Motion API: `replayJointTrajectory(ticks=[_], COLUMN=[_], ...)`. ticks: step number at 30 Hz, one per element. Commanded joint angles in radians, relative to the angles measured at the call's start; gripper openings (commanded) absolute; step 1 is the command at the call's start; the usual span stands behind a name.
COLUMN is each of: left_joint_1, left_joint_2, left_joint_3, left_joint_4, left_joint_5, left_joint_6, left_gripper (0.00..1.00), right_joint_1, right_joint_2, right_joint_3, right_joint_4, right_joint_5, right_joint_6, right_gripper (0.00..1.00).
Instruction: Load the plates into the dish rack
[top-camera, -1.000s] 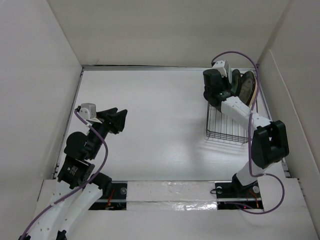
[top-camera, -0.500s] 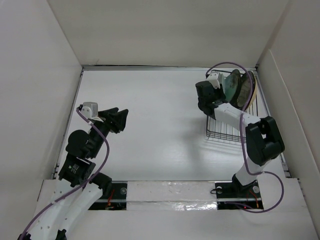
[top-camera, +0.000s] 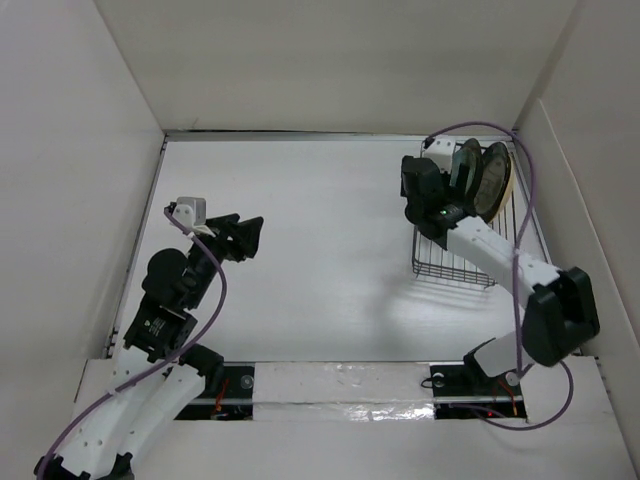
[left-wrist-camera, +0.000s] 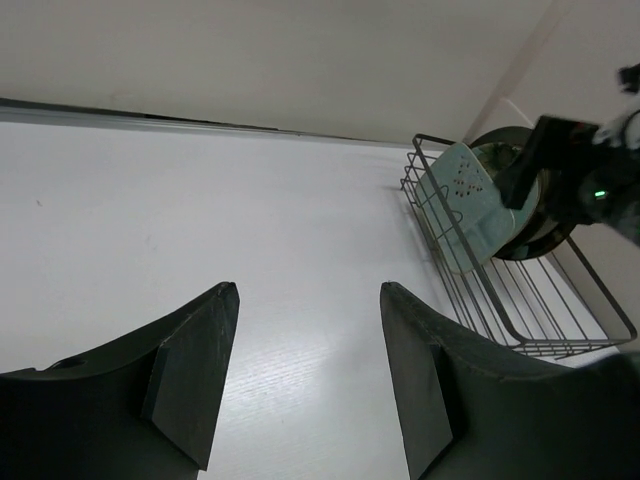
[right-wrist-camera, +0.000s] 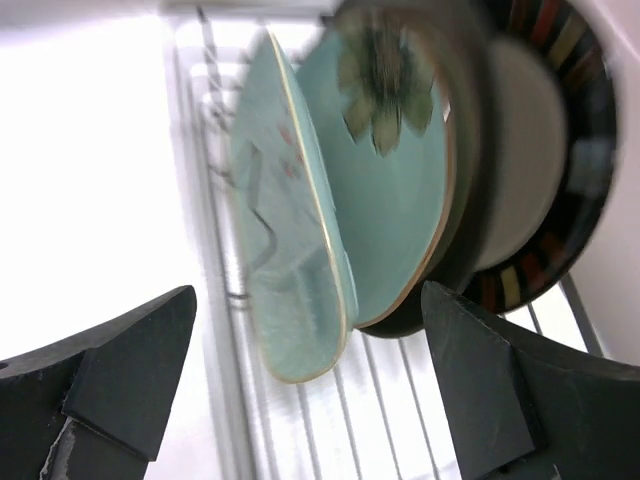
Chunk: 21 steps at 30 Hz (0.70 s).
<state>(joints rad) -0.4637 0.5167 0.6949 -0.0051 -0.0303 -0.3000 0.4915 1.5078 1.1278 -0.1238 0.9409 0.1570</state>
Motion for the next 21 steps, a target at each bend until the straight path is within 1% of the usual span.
replayJointTrajectory(ticks=[1, 3, 4, 5, 6, 7, 8, 9, 10, 11, 12, 13, 15, 18, 21], left_joint_1=[0.000, 0.000, 0.000, 0.000, 0.000, 0.000, 0.000, 0.000, 0.000, 0.000, 0.000, 0.000, 0.000, 0.000, 0.000], left_joint_2=[0.028, 0.040, 0.052, 0.065, 0.065, 0.074, 0.077, 0.078, 0.072, 0.068, 0.063, 0.049, 0.033, 0.006, 0.019], left_joint_3=[0.014, 0.018, 0.020, 0.021, 0.025, 0.026, 0.032, 0.032, 0.031, 0.025, 0.022, 0.020, 0.018, 0.008, 0.018], left_joint_4=[0.036, 0.031, 0.031, 0.030, 0.031, 0.031, 0.030, 0.028, 0.028, 0.036, 0.040, 0.043, 0.054, 0.065, 0.051], left_joint_5=[-0.008, -0.022, -0.023, -0.023, -0.026, -0.034, -0.045, -0.066, -0.074, -0.083, -0.098, -0.106, -0.109, -0.111, -0.129], left_joint_6=[0.001, -0.001, -0.001, -0.002, -0.002, -0.004, -0.002, -0.002, -0.002, -0.002, -0.004, -0.007, -0.013, -0.010, -0.021], left_gripper=[0.56, 0.58, 0.60, 0.63, 0.64, 0.64, 0.64, 0.65, 0.65, 0.65, 0.65, 0.65, 0.65, 0.66, 0.66], right_joint_1=[0.070, 0.111, 0.127, 0.168, 0.168, 0.209, 0.228, 0.245, 0.260, 0.294, 0.311, 0.326, 0.349, 0.349, 0.349], right_joint_2=[-0.180, -0.234, -0.283, -0.303, -0.328, -0.351, -0.395, -0.412, -0.425, -0.434, -0.437, -0.436, -0.416, -0.382, -0.373], right_joint_3=[0.007, -0.006, -0.014, -0.032, -0.048, -0.069, -0.100, -0.159, -0.187, -0.209, -0.224, -0.247, -0.269, -0.286, -0.287], right_joint_4=[0.062, 0.078, 0.091, 0.113, 0.124, 0.174, 0.215, 0.308, 0.355, 0.392, 0.439, 0.458, 0.505, 0.507, 0.507], right_joint_5=[-0.106, -0.207, -0.341, -0.428, -0.429, -0.574, -0.664, -0.736, -0.802, -0.909, -0.931, -0.933, -0.987, -1.002, -0.999], right_joint_6=[0.039, 0.050, 0.046, 0.058, 0.064, 0.061, 0.047, 0.056, 0.068, 0.078, 0.082, 0.093, 0.108, 0.107, 0.104], right_gripper=[1.00, 1.00, 1.00, 1.00, 1.00, 1.00, 1.00, 1.00, 1.00, 1.00, 1.00, 1.00, 1.00, 1.00, 1.00])
